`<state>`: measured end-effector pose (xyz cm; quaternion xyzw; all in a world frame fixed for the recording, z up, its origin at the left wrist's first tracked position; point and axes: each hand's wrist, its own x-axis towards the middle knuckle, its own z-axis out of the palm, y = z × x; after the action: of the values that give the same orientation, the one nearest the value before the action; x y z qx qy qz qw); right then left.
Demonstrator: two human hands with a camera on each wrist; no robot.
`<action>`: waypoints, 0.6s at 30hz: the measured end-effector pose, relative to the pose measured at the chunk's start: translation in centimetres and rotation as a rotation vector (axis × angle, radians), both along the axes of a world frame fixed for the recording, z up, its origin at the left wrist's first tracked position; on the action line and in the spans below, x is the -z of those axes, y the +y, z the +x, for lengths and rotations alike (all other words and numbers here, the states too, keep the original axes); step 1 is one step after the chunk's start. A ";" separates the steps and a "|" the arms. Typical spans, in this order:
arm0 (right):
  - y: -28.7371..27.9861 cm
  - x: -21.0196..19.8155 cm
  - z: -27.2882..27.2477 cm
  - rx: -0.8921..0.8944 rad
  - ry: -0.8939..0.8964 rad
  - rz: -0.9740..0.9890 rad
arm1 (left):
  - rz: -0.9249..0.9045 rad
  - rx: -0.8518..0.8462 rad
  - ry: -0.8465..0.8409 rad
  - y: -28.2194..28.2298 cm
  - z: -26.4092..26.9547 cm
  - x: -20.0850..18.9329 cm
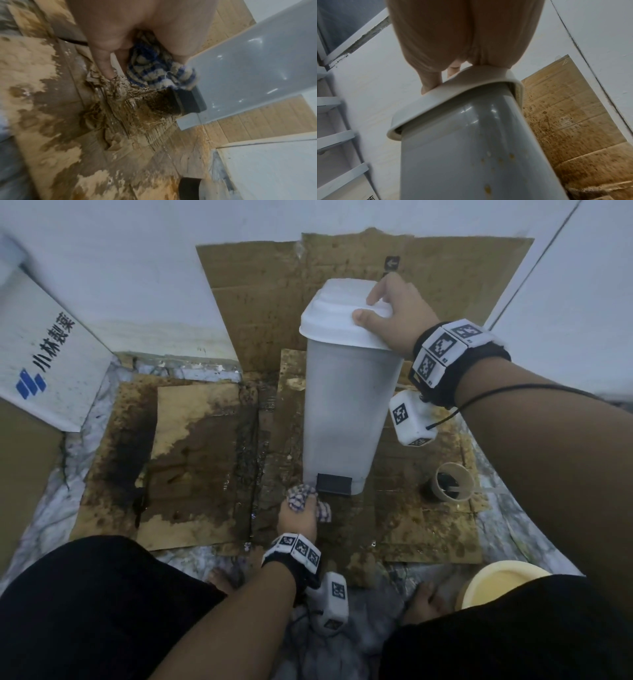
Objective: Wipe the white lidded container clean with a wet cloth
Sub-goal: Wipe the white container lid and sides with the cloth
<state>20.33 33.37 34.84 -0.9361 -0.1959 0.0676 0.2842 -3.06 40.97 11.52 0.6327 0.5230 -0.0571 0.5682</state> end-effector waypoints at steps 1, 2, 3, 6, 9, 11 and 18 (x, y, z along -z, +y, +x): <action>0.0 -0.1 0.1 -0.001 -0.005 0.000 | 0.032 -0.044 -0.022 -0.4 -0.1 -1.1; 0.0 -0.2 0.2 -0.002 -0.004 -0.003 | 0.058 -0.080 -0.065 -0.7 0.1 -2.2; -0.1 -0.2 0.3 -0.004 -0.004 -0.013 | 0.078 -0.110 -0.128 -1.0 0.5 -3.6; -0.4 -0.5 0.5 -0.015 0.000 -0.037 | 0.091 -0.129 -0.339 -2.2 2.4 -7.5; -0.5 -0.7 0.7 -0.018 0.012 -0.064 | 0.086 -0.068 -0.538 -3.8 5.2 -10.9; -0.5 -0.7 0.9 -0.021 0.015 -0.073 | 0.093 -0.018 -0.613 -4.7 7.7 -12.3; -0.9 -0.8 1.9 -0.076 0.060 -0.057 | 0.455 0.070 -0.558 -5.9 14.7 -13.6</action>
<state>22.18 32.50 35.64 -0.9332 -0.2209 0.1119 0.2605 11.64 35.08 25.10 0.7517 0.3253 0.2162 0.5313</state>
